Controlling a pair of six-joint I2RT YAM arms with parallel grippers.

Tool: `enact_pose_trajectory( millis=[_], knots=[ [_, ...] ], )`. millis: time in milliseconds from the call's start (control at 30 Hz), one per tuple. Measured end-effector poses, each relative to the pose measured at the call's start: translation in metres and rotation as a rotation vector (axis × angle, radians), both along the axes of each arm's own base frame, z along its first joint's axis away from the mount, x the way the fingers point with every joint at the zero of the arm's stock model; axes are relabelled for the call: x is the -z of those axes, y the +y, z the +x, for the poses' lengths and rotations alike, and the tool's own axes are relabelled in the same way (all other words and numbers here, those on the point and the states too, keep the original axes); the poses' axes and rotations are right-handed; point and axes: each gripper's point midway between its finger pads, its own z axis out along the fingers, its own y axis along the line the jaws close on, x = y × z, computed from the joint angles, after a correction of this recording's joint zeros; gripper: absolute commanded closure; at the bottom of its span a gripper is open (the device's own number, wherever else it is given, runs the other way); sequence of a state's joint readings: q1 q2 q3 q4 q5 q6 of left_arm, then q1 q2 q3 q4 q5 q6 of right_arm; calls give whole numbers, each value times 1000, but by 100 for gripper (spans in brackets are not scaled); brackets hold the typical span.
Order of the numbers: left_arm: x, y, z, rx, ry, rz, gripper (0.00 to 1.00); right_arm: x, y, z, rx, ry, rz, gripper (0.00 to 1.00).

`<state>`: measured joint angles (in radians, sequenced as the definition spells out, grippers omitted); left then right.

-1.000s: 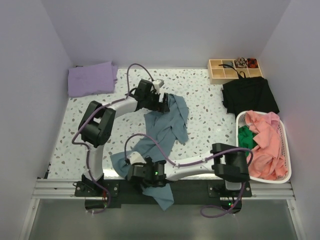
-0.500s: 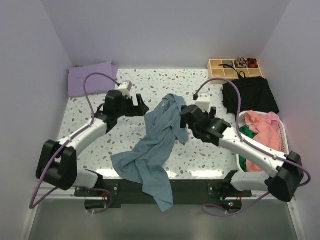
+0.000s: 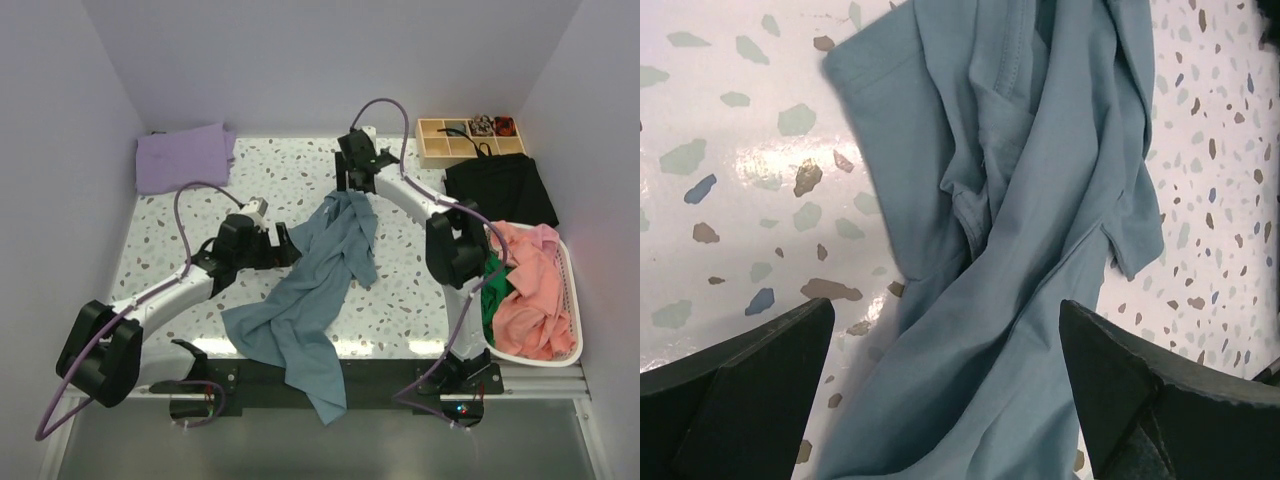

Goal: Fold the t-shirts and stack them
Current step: Flatten out the tshirt

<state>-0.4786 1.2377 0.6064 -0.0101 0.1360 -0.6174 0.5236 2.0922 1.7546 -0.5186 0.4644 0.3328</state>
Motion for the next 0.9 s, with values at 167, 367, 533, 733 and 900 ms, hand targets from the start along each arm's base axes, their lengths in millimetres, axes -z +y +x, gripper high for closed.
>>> enact_pose_trajectory(
  millis=[167,367,533,733,900],
  knots=[
    [10,2,-6,-19,52,6,0,9,-7,44,-7,8,22,11],
    [36,8,-24,-26,139,18,0,32,3,38,-69,87,44,13],
    [54,8,-31,-12,201,35,0,52,11,31,-104,144,52,15],
    [57,-3,-26,21,207,7,0,80,10,30,-107,206,28,56],
    [56,-12,-17,42,193,-16,0,81,-1,33,-97,213,18,100]
  ],
)
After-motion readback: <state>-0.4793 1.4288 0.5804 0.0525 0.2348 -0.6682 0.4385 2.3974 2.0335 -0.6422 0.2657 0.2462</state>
